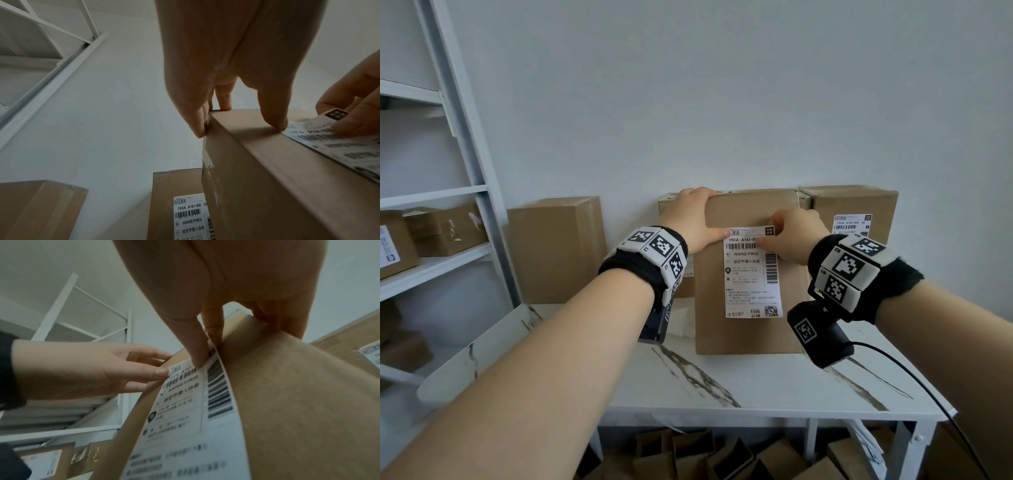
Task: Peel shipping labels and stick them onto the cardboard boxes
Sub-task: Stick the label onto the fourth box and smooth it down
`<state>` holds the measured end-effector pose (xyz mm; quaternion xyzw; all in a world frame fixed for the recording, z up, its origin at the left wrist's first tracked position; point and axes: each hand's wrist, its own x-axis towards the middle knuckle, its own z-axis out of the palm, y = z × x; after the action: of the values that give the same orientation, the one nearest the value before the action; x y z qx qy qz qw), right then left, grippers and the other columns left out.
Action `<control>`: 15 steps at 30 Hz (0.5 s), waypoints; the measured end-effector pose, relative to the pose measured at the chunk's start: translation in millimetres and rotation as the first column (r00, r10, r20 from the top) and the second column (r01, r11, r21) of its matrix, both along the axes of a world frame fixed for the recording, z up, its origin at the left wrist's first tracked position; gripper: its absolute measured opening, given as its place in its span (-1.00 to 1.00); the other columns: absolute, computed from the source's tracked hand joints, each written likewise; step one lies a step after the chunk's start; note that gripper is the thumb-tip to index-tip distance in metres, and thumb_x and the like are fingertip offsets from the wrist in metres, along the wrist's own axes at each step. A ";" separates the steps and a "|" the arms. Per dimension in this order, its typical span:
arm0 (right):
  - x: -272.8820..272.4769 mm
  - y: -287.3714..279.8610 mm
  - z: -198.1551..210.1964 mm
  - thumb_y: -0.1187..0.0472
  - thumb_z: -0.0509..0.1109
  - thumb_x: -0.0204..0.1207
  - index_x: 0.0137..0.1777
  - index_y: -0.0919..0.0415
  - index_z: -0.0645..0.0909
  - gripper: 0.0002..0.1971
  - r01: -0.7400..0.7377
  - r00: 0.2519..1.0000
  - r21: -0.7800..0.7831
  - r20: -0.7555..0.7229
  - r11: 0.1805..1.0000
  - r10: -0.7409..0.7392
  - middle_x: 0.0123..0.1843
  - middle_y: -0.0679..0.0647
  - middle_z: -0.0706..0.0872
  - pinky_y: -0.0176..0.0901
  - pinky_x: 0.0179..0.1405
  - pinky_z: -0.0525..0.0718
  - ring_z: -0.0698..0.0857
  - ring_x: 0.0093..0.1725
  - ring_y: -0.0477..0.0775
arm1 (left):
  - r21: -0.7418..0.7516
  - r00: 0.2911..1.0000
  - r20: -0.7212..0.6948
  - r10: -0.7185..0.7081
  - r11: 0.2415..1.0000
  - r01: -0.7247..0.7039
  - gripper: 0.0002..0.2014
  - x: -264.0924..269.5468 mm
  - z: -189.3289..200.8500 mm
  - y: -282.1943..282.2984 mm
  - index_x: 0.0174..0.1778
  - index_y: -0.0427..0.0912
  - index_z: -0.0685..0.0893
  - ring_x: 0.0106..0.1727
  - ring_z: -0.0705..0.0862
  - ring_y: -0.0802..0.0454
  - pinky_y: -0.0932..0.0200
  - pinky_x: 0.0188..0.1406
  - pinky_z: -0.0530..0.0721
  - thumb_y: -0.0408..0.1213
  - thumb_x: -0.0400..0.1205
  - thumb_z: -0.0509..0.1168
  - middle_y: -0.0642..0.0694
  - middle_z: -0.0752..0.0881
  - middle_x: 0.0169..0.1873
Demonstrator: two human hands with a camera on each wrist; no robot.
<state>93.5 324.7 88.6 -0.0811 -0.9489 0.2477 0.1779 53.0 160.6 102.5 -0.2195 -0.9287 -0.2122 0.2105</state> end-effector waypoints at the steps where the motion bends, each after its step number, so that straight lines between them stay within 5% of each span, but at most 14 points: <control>1: 1.4 -1.0 -0.9 0.02 0.40 0.49 -0.40 0.03 0.28 -0.63 0.000 1.000 -0.007 -0.002 1.000 0.000 0.22 0.30 0.53 -0.11 -0.19 0.50 0.55 -0.12 0.18 | 0.001 1.000 -0.002 0.001 1.000 -0.001 -0.25 -0.2 -0.4 0.0 0.55 -0.12 0.31 0.51 0.36 -0.04 0.10 0.48 0.33 -0.02 0.48 0.45 -0.13 0.37 0.51; 5: 4.2 -1.5 -4.7 0.02 0.35 0.52 -0.14 0.07 0.47 -0.84 0.007 1.000 0.018 -0.018 1.000 -0.006 0.25 0.29 0.46 -0.08 -0.07 0.53 0.55 0.02 0.23 | 0.016 1.000 -0.005 -0.001 1.000 0.001 -0.25 -0.8 -1.9 0.1 0.55 -0.12 0.31 0.51 0.36 -0.04 0.09 0.49 0.34 -0.02 0.48 0.46 -0.13 0.37 0.51; 8: 5.3 -2.6 -9.1 -0.02 0.36 0.52 0.29 0.08 0.50 -0.62 0.009 1.000 0.049 -0.025 0.999 -0.008 0.30 0.27 0.42 -0.03 0.04 0.62 0.60 0.12 0.28 | 0.024 1.000 -0.015 -0.001 1.000 0.001 -0.25 -1.0 -3.2 0.1 0.55 -0.12 0.31 0.52 0.35 -0.04 0.10 0.50 0.32 -0.02 0.48 0.45 -0.13 0.36 0.51; 15: 12.7 -6.0 -16.9 -0.14 0.39 0.46 0.23 0.15 0.38 -0.51 0.033 0.998 0.122 -0.059 0.992 -0.026 0.28 0.22 0.37 0.10 0.05 0.69 0.60 0.04 0.26 | 0.021 1.000 -0.021 -0.005 1.000 0.005 -0.26 -1.5 -4.4 -0.5 0.55 -0.13 0.30 0.53 0.34 -0.03 0.10 0.50 0.31 -0.03 0.50 0.44 -0.12 0.34 0.52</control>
<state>106.2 318.7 71.7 -0.0769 -0.9556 0.1882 0.2133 51.5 160.1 98.1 -0.2217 -0.9237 -0.2200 0.2220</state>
